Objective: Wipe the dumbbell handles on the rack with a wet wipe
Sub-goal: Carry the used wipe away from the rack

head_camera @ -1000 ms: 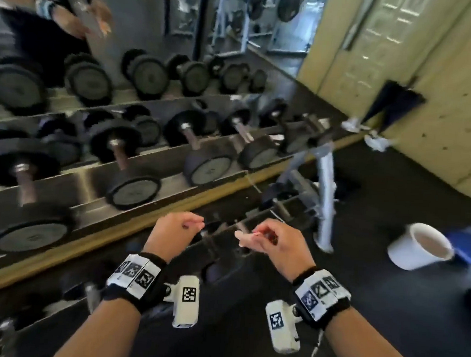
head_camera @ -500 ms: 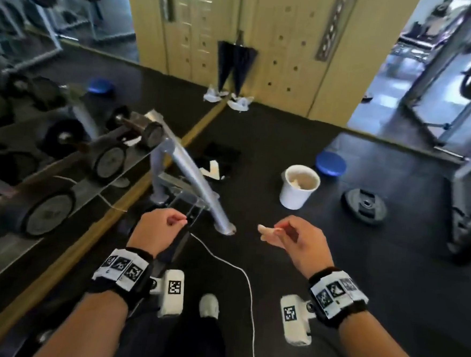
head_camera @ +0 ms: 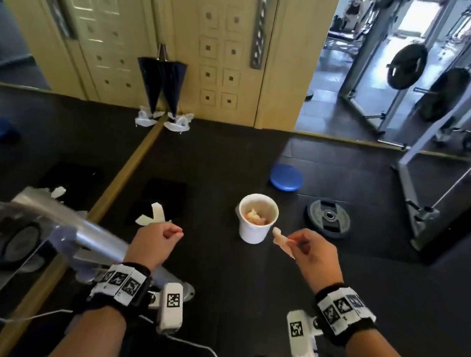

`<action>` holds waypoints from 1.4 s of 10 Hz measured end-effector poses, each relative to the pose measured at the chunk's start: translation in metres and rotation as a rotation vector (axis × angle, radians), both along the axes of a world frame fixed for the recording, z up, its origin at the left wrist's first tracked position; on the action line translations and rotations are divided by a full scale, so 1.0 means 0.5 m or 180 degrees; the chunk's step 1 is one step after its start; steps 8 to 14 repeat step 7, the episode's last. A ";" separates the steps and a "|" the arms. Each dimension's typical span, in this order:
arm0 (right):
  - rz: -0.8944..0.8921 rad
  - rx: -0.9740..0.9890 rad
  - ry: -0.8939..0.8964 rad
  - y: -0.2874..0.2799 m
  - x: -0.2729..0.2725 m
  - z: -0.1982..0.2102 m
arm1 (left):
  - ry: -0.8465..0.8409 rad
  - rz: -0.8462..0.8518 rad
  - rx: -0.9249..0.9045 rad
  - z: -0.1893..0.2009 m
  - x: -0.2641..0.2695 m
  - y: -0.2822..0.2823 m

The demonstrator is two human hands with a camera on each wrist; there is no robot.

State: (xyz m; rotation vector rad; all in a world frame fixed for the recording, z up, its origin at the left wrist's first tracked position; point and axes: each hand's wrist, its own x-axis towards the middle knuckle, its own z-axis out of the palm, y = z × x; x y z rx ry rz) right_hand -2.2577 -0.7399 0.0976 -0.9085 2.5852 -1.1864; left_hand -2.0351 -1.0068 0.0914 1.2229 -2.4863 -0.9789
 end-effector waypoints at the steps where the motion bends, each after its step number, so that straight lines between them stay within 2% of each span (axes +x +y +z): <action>1: -0.0256 -0.0088 -0.0041 -0.065 -0.125 -0.008 | -0.0007 0.0086 0.0007 0.007 -0.113 -0.064; 3: -0.0517 -0.0147 0.0053 -0.266 -0.416 -0.056 | -0.0058 0.0388 0.0028 -0.009 -0.284 -0.162; 4: -0.0443 0.0140 -0.0620 -0.367 -0.535 -0.116 | -0.0061 0.0630 0.0113 -0.022 -0.335 -0.191; 5: -0.0230 0.0824 -0.1408 -0.434 -0.602 -0.178 | -0.0071 0.0764 0.0234 -0.029 -0.370 -0.209; 6: -0.0088 0.1253 -0.1443 -0.465 -0.633 -0.217 | -0.0207 0.0822 0.0267 -0.040 -0.388 -0.223; 7: -0.0049 0.1232 -0.1227 -0.485 -0.649 -0.204 | -0.0157 0.0902 0.0382 -0.045 -0.401 -0.234; 14: -0.0049 0.1232 -0.1227 -0.485 -0.649 -0.204 | -0.0157 0.0902 0.0382 -0.045 -0.401 -0.234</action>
